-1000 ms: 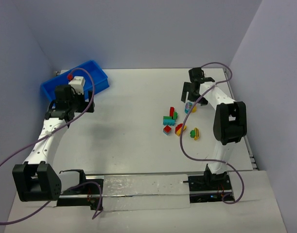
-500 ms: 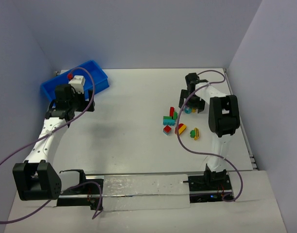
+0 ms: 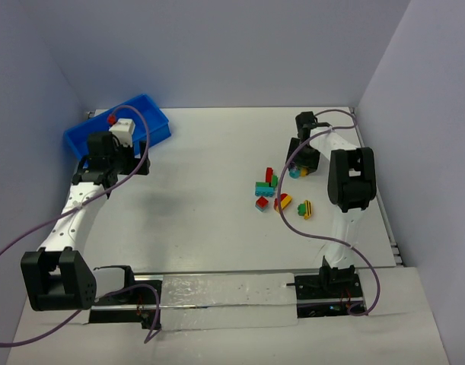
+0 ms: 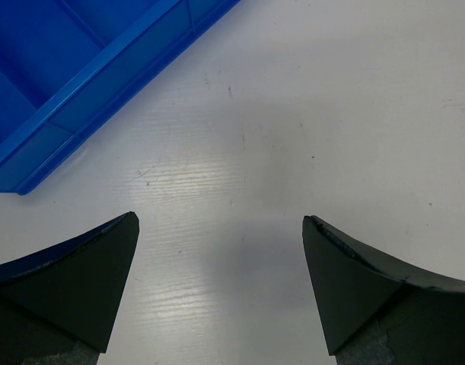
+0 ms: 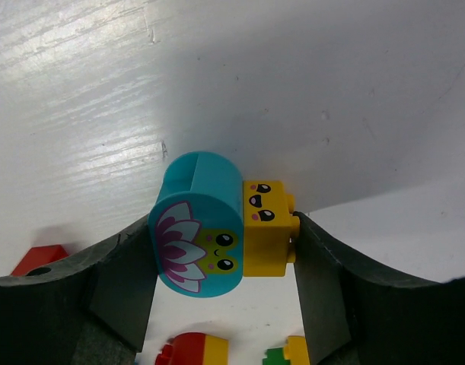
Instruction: Sort the legos into containers by color
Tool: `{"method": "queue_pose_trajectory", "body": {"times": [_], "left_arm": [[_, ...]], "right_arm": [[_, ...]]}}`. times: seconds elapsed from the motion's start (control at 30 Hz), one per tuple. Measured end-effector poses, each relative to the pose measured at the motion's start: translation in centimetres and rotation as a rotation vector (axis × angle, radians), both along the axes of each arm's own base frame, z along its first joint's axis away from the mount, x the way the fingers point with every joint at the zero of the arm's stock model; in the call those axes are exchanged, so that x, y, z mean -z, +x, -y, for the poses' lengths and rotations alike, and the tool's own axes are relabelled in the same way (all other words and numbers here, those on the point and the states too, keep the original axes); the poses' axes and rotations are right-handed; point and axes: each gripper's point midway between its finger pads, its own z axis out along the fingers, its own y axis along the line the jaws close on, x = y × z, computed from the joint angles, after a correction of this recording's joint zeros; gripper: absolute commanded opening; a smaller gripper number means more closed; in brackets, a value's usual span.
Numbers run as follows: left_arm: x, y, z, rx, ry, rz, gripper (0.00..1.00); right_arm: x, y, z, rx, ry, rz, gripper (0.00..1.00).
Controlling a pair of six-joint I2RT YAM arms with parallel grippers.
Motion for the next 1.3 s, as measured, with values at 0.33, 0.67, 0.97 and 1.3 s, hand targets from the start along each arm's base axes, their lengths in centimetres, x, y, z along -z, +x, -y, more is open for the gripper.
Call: {"method": "queue_pose_trajectory", "body": {"times": [0.33, 0.67, 0.97, 1.3], "left_arm": [[-0.9, -0.3, 3.1, 0.118, -0.129, -0.004, 0.99], [-7.8, -1.6, 10.9, 0.400, -0.559, 0.109, 0.99], [-11.4, -1.5, 14.7, 0.430, -0.788, 0.141, 0.95], [-7.3, 0.1, 20.3, 0.399, -0.770, 0.037, 0.95]], "right_arm": [[-1.7, 0.2, -0.9, -0.017, 0.055, 0.034, 0.46], [-14.6, 1.7, -5.8, -0.086, 0.253, 0.343, 0.46], [-22.7, 1.6, -15.8, -0.144, 0.453, 0.497, 0.46], [-24.6, 2.8, -24.5, -0.167, 0.627, 0.470, 0.45]]}}
